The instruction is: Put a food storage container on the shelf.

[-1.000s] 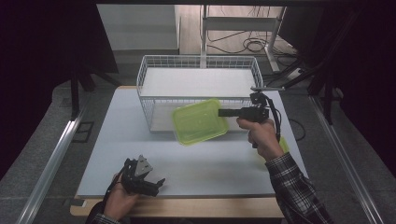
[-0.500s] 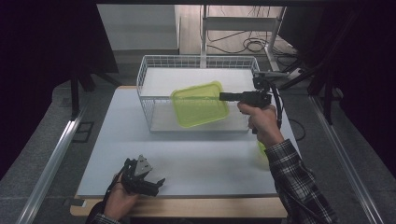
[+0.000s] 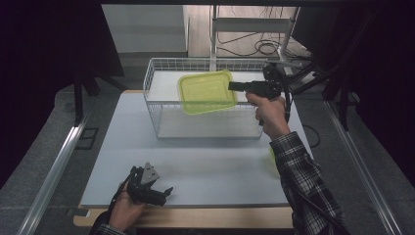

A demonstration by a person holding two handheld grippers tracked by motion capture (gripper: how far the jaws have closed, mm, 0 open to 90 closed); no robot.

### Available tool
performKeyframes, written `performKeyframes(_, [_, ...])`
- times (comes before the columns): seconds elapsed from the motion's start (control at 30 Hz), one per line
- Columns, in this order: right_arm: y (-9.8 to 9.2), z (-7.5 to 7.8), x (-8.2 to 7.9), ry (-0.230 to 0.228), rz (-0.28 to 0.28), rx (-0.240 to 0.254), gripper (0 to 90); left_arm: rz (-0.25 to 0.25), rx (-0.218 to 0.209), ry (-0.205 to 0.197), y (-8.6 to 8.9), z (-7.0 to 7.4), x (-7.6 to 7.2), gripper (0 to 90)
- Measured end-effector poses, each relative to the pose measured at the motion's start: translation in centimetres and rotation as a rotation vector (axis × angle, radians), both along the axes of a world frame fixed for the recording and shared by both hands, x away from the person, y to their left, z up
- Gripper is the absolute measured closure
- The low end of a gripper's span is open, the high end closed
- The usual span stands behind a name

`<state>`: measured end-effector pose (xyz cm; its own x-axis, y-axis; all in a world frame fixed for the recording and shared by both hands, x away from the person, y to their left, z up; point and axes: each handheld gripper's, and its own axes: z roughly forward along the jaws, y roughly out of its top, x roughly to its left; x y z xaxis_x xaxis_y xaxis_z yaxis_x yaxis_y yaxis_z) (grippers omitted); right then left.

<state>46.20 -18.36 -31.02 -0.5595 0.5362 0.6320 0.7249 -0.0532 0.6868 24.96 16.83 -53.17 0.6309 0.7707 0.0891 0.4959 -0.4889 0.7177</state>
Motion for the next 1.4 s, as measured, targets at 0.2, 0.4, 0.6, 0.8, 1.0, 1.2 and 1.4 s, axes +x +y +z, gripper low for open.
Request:
performKeyframes(0.2, [0.3, 0.3, 1.2, 0.001, -0.051, -0.007, 79.9, -0.003, 0.003, -0.001, 0.1, 0.0, 0.0, 1.0])
performKeyframes(0.4, [0.3, 0.4, 2.2, -0.001, -0.1, -0.026, 79.9, -0.004, 0.002, -0.003, 0.1, 0.0, 0.0, 1.0])
performKeyframes(0.6, [0.2, 0.3, 3.1, 0.003, -0.155, -0.045, 79.9, 0.003, -0.016, -0.013, 0.2, 0.2, 0.0, 0.6])
performKeyframes(0.8, [0.1, 0.0, 3.8, 0.004, -0.194, -0.066, 79.8, 0.002, -0.017, -0.012, 0.3, 0.2, 0.0, 0.6])
performKeyframes(1.0, [0.1, -0.3, 4.1, 0.004, -0.214, -0.084, 78.4, 0.002, -0.017, -0.012, 0.2, 0.2, 0.0, 0.6])
performKeyframes(1.2, [0.5, -0.5, 4.2, -0.045, -0.231, -0.182, 72.5, -0.001, -0.012, -0.008, 0.2, 0.1, 0.0, 0.6])
performKeyframes(1.4, [0.9, -0.5, 4.5, -0.065, -0.234, -0.234, 70.4, 0.0, -0.013, -0.008, 0.2, 0.1, 0.0, 0.6])
